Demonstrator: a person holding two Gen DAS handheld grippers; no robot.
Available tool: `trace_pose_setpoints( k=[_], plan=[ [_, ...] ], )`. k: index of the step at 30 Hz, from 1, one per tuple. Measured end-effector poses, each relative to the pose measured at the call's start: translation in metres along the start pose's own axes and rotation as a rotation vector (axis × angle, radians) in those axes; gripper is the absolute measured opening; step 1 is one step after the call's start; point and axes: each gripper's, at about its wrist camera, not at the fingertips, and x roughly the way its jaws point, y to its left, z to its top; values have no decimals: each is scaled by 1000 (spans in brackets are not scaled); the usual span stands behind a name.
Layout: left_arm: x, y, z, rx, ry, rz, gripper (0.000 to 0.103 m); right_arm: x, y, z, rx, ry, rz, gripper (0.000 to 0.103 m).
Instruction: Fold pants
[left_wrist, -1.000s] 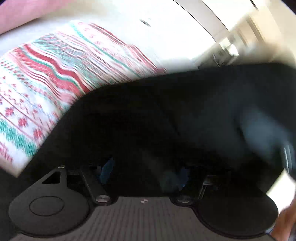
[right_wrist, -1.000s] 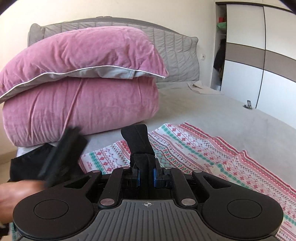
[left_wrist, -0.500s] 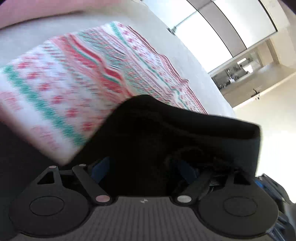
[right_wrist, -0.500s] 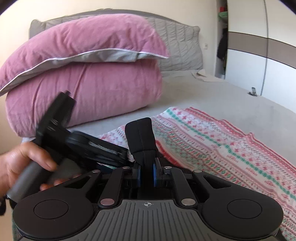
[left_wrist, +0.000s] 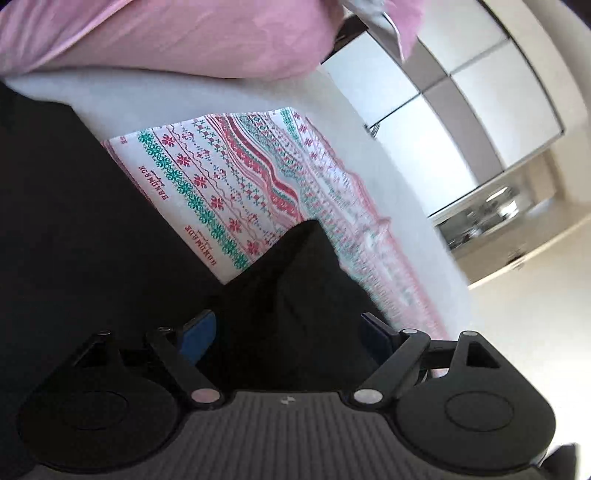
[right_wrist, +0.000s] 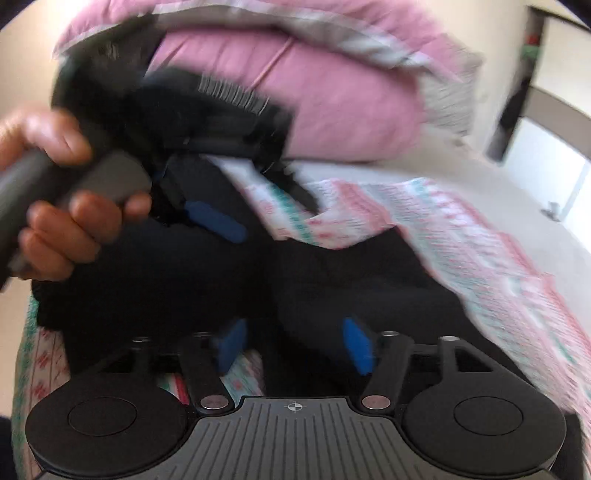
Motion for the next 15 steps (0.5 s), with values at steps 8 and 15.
trace_pose_setpoints(
  k=[8,15],
  plan=[
    [38,-21,-32,37,22,159,81,-107,-69,-109,140,191,-173,63],
    [59,-26,-27,48,11,253,70,-106,-55,-134,94,285,-146,29]
  ],
)
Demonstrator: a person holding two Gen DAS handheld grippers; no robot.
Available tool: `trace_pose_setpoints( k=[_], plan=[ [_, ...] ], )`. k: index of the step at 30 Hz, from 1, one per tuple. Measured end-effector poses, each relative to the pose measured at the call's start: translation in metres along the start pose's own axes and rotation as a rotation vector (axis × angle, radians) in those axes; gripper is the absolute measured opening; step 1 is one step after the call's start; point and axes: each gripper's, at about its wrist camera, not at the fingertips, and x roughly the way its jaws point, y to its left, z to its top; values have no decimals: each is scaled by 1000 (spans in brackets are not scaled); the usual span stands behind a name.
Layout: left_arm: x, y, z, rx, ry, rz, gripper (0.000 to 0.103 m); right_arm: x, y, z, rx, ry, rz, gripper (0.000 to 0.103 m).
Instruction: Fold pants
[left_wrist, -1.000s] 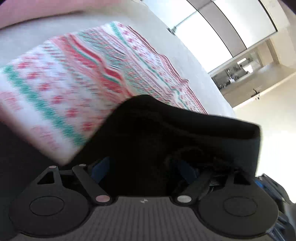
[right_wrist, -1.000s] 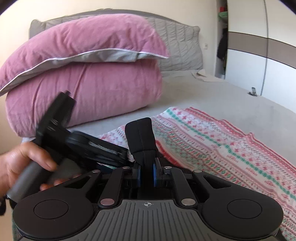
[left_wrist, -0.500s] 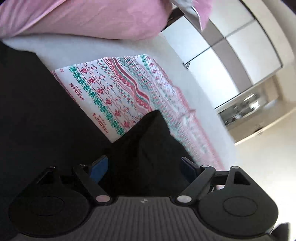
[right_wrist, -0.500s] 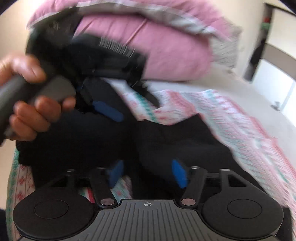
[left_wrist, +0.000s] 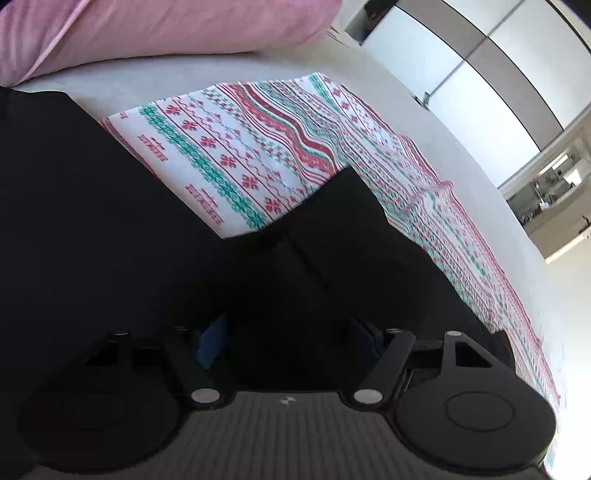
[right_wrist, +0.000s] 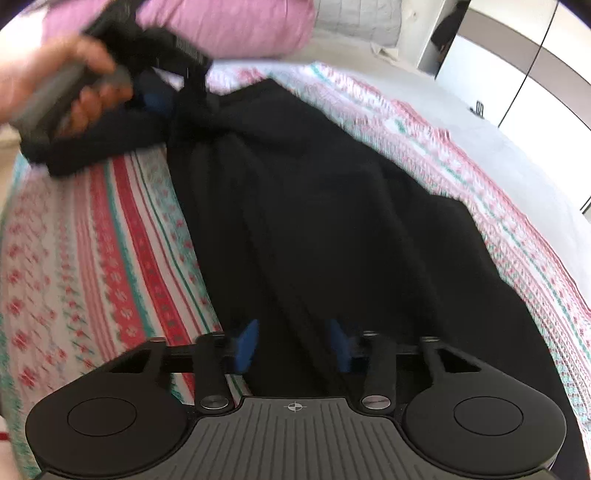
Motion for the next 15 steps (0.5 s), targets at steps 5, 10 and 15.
trace_pose_setpoints(
  k=[5,10,15],
  plan=[
    [6,1,14,55,-56,63,40,5,-1,-7,9,31,39,9],
    [4,-5,20,112,-86,69,21,-6,-9,-9,28,35,59,0],
    [2,1,28,71,-75,26,21,-30,-21,-3,74,-47,47,0]
  ],
)
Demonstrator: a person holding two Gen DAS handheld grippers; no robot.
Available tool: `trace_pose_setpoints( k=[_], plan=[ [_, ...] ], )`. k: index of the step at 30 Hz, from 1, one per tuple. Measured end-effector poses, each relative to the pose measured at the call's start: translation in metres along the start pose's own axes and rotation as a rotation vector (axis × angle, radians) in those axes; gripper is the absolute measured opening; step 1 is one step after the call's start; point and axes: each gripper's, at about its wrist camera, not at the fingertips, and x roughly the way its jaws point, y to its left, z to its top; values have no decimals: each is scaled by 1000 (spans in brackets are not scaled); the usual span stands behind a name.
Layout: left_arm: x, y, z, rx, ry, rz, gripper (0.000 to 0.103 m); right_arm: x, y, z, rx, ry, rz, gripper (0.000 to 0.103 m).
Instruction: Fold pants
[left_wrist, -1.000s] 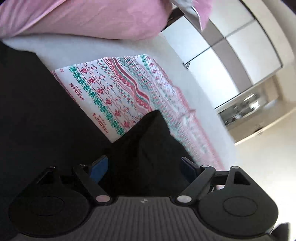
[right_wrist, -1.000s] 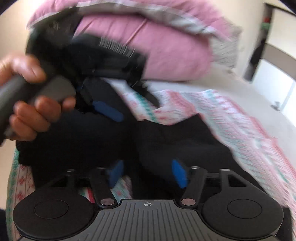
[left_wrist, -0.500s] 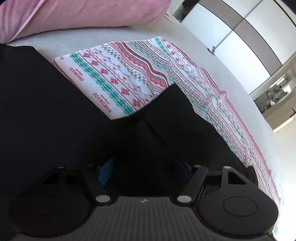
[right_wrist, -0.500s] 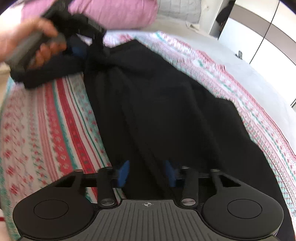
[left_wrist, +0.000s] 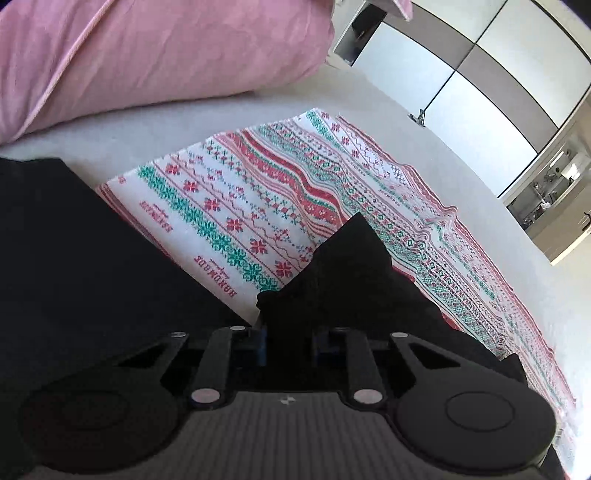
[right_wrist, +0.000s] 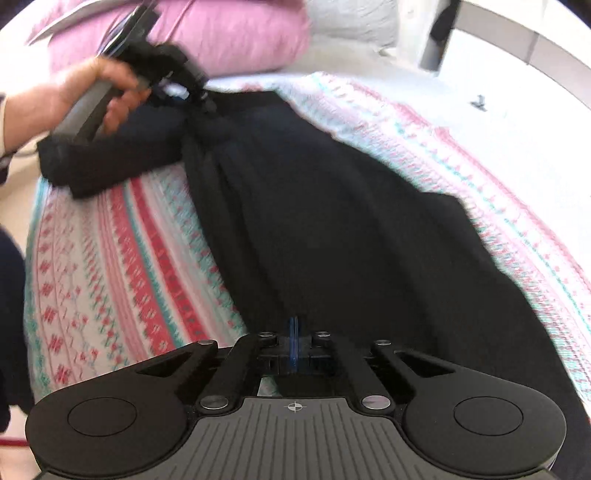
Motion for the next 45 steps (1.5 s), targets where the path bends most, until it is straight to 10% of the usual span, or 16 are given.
trace_pose_setpoints(
  k=[8,12,14,16,23,27,30,37,45],
  plan=[
    [3,14,-11,-86,31,-48,39,29,24,-10,-139,16,-131,56],
    [4,6,-13,-25,13,-7,29,44,17,-9,-77,31,-104,48],
    [4,4,-10,-11,6,-1,24,47,10,-7,-28,28,-51,10],
    [3,8,-4,-40,10,-15,22,45,5,-2,-2,42,-57,2],
    [1,17,-1,-72,25,-43,20,-20,-12,7,30,-93,68,1],
    [0,22,-5,-51,31,-70,21,-3,-8,-9,-34,11,156,1],
    [5,21,-9,2,53,-63,26,29,4,-17,-75,89,55,4],
    [-8,29,-7,-70,57,-45,38,-6,0,-9,-71,-7,177,11],
    [-61,22,-7,-156,-37,130,77,-34,-95,-11,390,-163,-93,12]
  ],
)
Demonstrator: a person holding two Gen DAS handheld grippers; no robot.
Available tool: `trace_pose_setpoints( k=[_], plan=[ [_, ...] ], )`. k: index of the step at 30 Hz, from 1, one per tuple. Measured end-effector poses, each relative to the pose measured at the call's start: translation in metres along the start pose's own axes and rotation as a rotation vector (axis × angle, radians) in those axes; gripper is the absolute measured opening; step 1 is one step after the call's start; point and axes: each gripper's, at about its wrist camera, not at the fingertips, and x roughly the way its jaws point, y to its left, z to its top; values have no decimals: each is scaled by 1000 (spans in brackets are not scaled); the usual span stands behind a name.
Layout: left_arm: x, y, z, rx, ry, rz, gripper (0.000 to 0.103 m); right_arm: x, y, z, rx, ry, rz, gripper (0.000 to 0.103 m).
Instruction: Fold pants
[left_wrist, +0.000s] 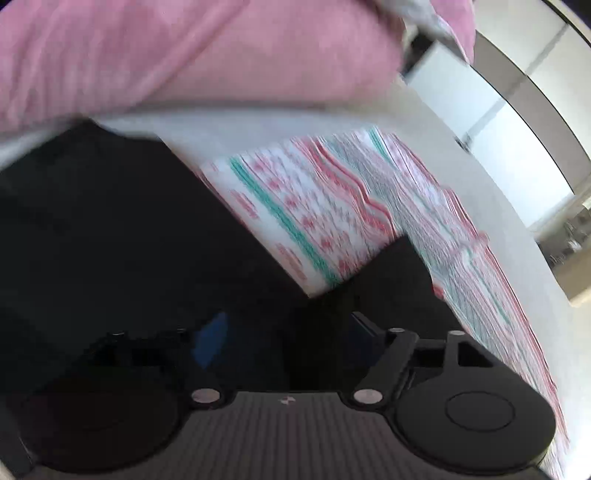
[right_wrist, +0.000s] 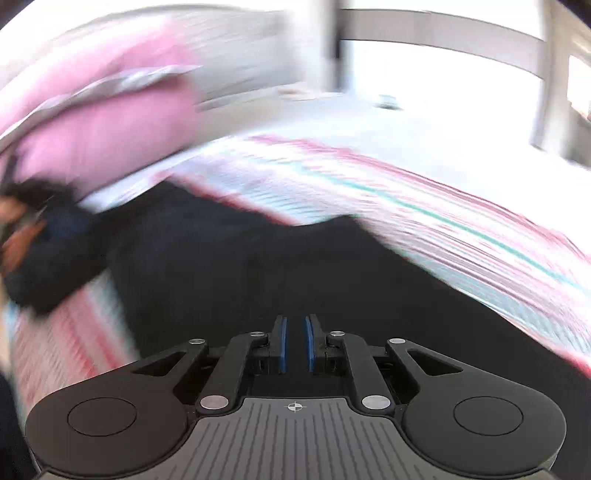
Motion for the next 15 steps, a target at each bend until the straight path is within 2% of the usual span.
trace_pose_setpoints(
  k=[2,5,9,11,13,15],
  plan=[
    [-18,-11,3,-20,-45,-16,77,0,-17,2,91,5,-87,16],
    [-36,-55,-4,40,-40,-128,83,0,-39,2,192,27,-158,20],
    [-34,-147,-46,223,56,-314,92,-10,-72,-2,306,36,-194,29],
    [-22,-185,-72,262,130,-349,92,-20,-89,-7,320,35,-258,36],
    [-4,-220,-97,258,217,-388,92,-25,-110,-18,336,54,-336,45],
    [13,-247,-123,314,270,-396,92,-32,-144,-34,390,96,-428,46]
  ],
)
